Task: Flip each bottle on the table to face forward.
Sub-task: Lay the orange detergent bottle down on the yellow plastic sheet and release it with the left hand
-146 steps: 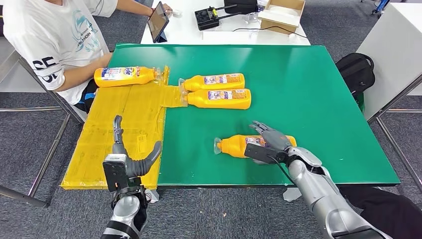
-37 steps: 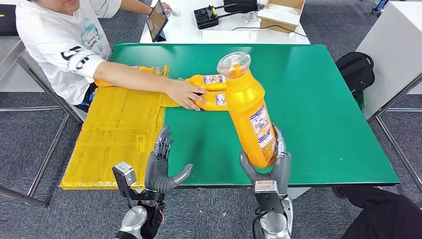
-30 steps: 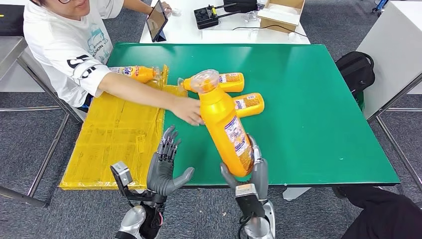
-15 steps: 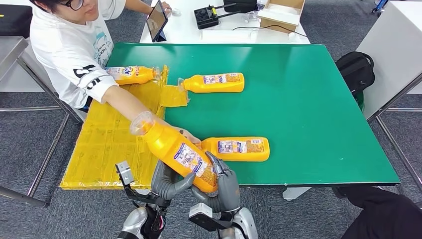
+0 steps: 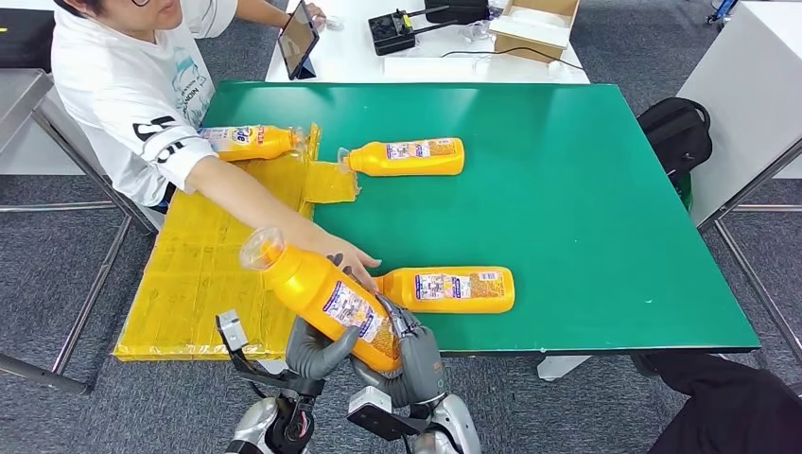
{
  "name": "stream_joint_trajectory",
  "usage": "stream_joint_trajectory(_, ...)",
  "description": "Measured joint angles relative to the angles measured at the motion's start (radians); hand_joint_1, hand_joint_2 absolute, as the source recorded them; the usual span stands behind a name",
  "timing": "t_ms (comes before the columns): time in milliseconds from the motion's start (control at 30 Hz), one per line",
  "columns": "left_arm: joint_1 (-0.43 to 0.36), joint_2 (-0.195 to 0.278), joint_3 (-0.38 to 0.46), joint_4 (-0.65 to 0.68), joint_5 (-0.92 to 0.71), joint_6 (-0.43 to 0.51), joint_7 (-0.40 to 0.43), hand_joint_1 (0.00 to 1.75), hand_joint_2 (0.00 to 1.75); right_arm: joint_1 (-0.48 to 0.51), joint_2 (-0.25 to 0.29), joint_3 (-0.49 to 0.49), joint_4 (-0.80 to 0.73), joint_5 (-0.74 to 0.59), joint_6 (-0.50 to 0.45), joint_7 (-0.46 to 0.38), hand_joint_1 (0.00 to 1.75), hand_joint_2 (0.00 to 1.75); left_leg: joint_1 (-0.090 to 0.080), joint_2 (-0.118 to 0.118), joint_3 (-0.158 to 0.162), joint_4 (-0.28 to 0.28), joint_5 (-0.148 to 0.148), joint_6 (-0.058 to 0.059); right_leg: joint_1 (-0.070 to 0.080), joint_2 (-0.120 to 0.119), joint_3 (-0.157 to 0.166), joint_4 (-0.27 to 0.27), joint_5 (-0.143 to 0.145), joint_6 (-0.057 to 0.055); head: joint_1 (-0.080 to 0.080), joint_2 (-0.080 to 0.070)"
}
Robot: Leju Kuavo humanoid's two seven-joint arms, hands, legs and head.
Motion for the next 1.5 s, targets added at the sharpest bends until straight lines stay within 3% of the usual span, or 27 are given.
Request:
stream_joint_trajectory(200,-0.002,-0.001,0.031,0.015,0.064,-0.052,0.014,0.01,1.75,-0.009,-0.003,0.019,0.022,-0.011,0.011,0.0,1.75,1.75,0.0,0.0,0.0,0.0,0.0,0.0,0.0,0.0,0.0,0.0,0.0,0.0,0.0,0.0)
stream_joint_trajectory(233,-0.002,-0.002,0.036,0.015,0.073,-0.059,0.016,0.19,1.75,-0.01,-0.003,0.022,0.026,-0.011,0.017,0.0,1.75,1.75,0.0,0.0,0.0,0.0,0.0,0.0,0.0,0.0,0.0,0.0,0.0,0.0,0.0,0.0)
stream_joint_trajectory(333,-0.002,-0.003,0.053,0.016,0.084,-0.072,0.018,1.45,1.75,-0.015,-0.004,0.029,0.039,-0.014,0.036,0.0,1.75,1.75,0.0,0.0,0.0,0.0,0.0,0.0,0.0,0.0,0.0,0.0,0.0,0.0,0.0,0.0)
stream_joint_trajectory(367,-0.002,-0.003,0.056,0.017,0.082,-0.073,0.018,1.71,1.75,-0.016,-0.004,0.031,0.043,-0.015,0.04,0.0,1.75,1.75,0.0,0.0,0.0,0.0,0.0,0.0,0.0,0.0,0.0,0.0,0.0,0.0,0.0,0.0)
stream_joint_trajectory(967,-0.002,-0.004,0.062,0.023,0.039,-0.044,-0.023,1.75,1.75,-0.031,-0.003,0.047,0.079,-0.045,0.059,0.0,1.75,1.75,0.0,0.0,0.0,0.0,0.0,0.0,0.0,0.0,0.0,0.0,0.0,0.0,0.0,0.0)
stream_joint_trajectory(1000,-0.001,-0.004,0.061,0.023,0.029,-0.04,-0.028,1.75,1.75,-0.031,-0.004,0.047,0.08,-0.05,0.061,0.0,1.64,1.75,0.0,0.0,0.0,0.0,0.0,0.0,0.0,0.0,0.0,0.0,0.0,0.0,0.0,0.0)
stream_joint_trajectory(1067,-0.001,-0.004,0.061,0.023,0.014,-0.035,-0.033,1.75,1.75,-0.031,-0.004,0.047,0.082,-0.058,0.066,0.0,0.77,1.75,0.0,0.0,0.0,0.0,0.0,0.0,0.0,0.0,0.0,0.0,0.0,0.0,0.0,0.0)
stream_joint_trajectory(1100,-0.001,-0.004,0.061,0.023,0.007,-0.033,-0.035,1.75,1.75,-0.031,-0.004,0.047,0.083,-0.061,0.069,0.0,0.33,1.31,0.0,0.0,0.0,0.0,0.0,0.0,0.0,0.0,0.0,0.0,0.0,0.0,0.0,0.0)
stream_joint_trajectory(1133,-0.002,-0.004,0.061,0.023,-0.003,-0.027,-0.037,1.75,1.75,-0.031,-0.004,0.047,0.084,-0.062,0.072,0.0,0.0,0.87,0.0,0.0,0.0,0.0,0.0,0.0,0.0,0.0,0.0,0.0,0.0,0.0,0.0,0.0)
stream_joint_trajectory(1200,-0.002,-0.004,0.061,0.021,-0.042,0.001,-0.049,1.75,1.75,-0.031,-0.004,0.046,0.087,-0.069,0.082,0.0,0.0,0.0,0.0,0.0,0.0,0.0,0.0,0.0,0.0,0.0,0.0,0.0,0.0,0.0,0.0,0.0)
stream_joint_trajectory(1500,-0.002,-0.005,0.082,-0.044,-0.239,0.224,-0.097,1.75,1.75,-0.011,-0.003,0.024,0.026,-0.158,0.225,0.0,0.0,0.0,0.0,0.0,0.0,0.0,0.0,0.0,0.0,0.0,0.0,0.0,0.0,0.0,0.0,0.0)
